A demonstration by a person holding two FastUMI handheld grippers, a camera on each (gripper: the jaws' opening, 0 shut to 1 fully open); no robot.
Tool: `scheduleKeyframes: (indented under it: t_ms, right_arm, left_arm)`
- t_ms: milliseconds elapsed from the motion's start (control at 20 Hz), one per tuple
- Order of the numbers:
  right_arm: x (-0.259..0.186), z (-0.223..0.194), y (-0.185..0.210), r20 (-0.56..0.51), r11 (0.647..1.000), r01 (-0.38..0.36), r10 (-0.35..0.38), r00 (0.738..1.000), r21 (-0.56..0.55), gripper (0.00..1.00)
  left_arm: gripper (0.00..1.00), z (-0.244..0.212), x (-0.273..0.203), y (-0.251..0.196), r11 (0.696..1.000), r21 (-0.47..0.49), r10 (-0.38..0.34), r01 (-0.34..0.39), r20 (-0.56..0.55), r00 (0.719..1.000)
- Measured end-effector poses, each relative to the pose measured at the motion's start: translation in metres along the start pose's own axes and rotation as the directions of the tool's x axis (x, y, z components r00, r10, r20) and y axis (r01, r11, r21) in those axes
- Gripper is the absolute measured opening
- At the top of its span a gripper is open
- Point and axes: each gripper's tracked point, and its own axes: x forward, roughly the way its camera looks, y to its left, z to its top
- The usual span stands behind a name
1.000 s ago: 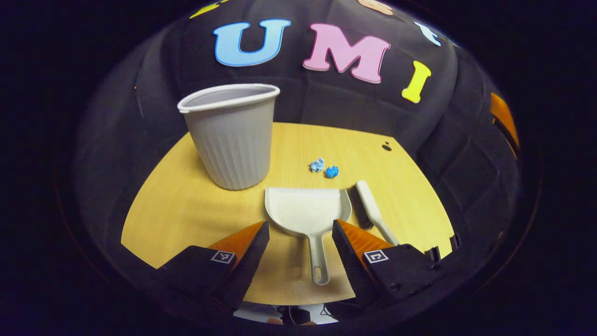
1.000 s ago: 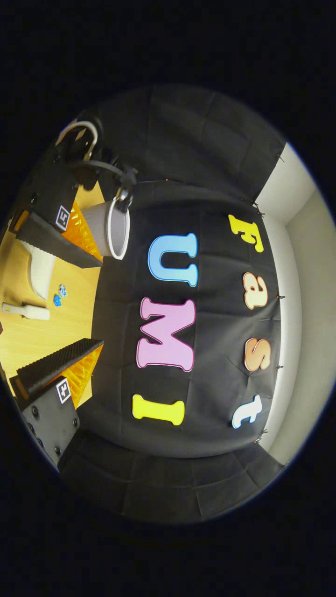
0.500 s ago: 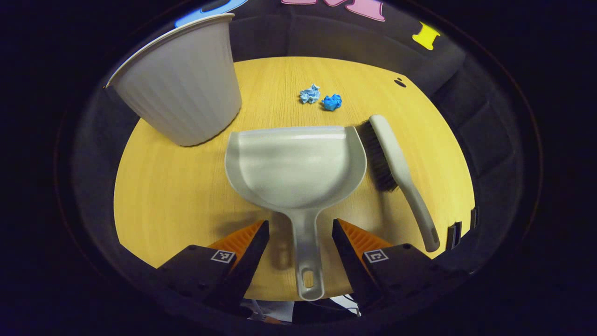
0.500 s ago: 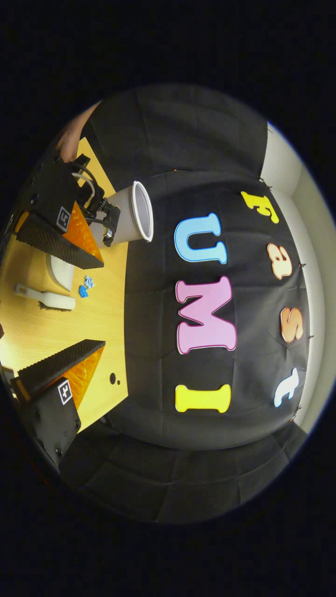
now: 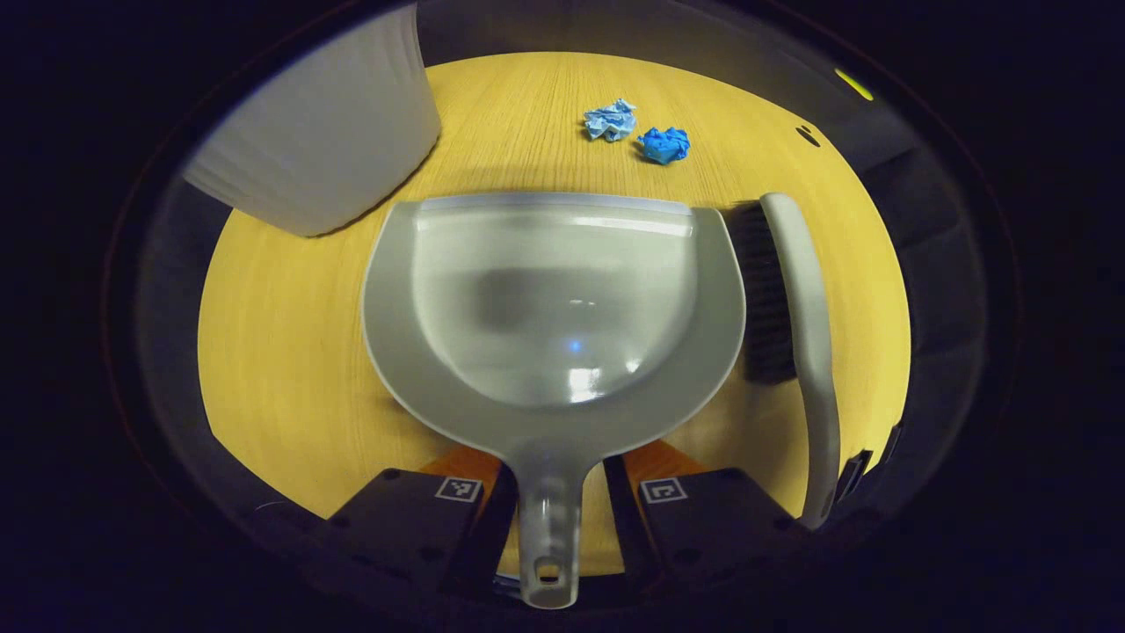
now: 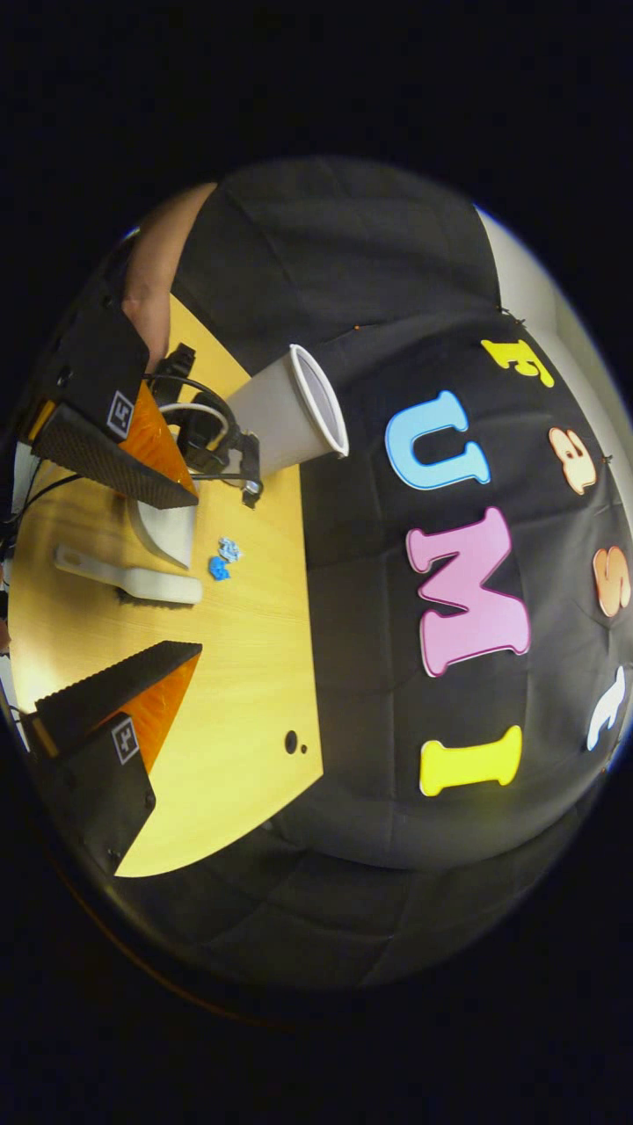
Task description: Pick up the small broom and dustpan from the desktop, sweep the trash into the dustpan with the broom, and then empty the trash into the garbage bin.
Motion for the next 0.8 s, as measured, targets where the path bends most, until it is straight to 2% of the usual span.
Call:
scheduleKeyframes:
  t_ms: [150, 350, 450, 550, 650, 800]
  right_arm:
    - [0.006, -0.014, 0.004, -0.069, 1.000, -0.005, 0.005, 0.998, 0.011, 0.98]
    - [0.022, -0.031, 0.007, -0.174, 1.000, 0.012, -0.006, 0.985, 0.029, 0.98]
    - [0.030, -0.046, 0.002, -0.265, 0.998, 0.045, -0.032, 0.964, 0.041, 0.98]
    - [0.040, -0.067, -0.003, -0.363, 0.997, 0.081, -0.072, 0.929, 0.012, 0.98]
    - [0.050, -0.092, -0.004, -0.470, 0.996, 0.085, -0.090, 0.878, -0.033, 0.98]
    - [0.065, -0.134, -0.003, -0.639, 0.995, 0.074, -0.103, 0.762, -0.072, 0.99]
  left_arm:
    - [0.31, -0.001, 0.000, 0.004, 1.000, 0.011, 0.012, -0.012, -0.011, 1.000]
    - [0.29, -0.001, 0.000, 0.005, 1.000, 0.017, -0.003, 0.003, -0.012, 1.000]
    - [0.30, -0.001, 0.000, 0.006, 0.999, 0.020, -0.028, 0.028, 0.000, 1.000]
    - [0.30, -0.001, 0.002, 0.007, 0.998, 0.022, -0.065, 0.065, 0.022, 0.998]
    - [0.30, -0.009, 0.000, 0.008, 0.995, 0.018, -0.102, 0.102, 0.027, 0.994]
    - [0.30, -0.013, 0.001, 0.011, 0.992, 0.024, -0.126, 0.125, 0.060, 0.990]
